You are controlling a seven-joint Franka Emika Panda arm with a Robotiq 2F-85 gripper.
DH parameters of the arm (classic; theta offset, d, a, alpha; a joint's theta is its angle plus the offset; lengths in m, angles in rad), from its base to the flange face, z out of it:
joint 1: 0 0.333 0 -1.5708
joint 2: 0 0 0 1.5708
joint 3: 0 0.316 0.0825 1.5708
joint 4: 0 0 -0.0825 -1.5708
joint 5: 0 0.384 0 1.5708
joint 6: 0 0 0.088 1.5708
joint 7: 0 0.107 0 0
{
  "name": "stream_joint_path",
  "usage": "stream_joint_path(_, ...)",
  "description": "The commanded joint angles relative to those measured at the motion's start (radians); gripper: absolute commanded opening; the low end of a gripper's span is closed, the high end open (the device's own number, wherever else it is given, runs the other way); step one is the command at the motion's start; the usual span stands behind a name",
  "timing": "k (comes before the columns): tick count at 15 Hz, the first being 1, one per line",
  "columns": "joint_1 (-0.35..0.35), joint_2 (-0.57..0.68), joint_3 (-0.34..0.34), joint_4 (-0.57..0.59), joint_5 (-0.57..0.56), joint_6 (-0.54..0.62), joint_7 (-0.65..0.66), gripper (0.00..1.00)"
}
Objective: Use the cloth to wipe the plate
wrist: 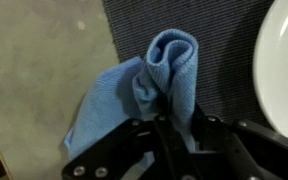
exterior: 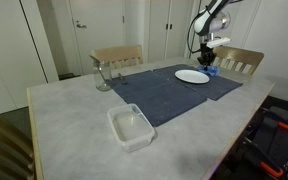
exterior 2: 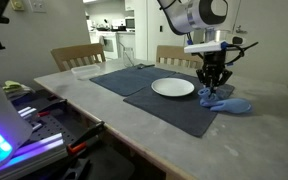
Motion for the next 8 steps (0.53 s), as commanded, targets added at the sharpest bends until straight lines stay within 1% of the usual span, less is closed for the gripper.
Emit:
stream_joint_path(1, 0.005, -0.081, 0.016, 0.015, -0.001, -0.096, -0.041, 0.56)
stream_joint_path(5, 0.032, -0.126, 0.015, 0.048, -0.023, -0.162, -0.03, 0.85)
stream_joint_path(7, 0.039, -0.14, 0.019, 0.052, -0.027, -0.175, -0.034, 0.99)
stream_joint_path(8, 0.042, -0.146, 0.022, 0.051, -0.027, -0.181, -0.038, 0.99)
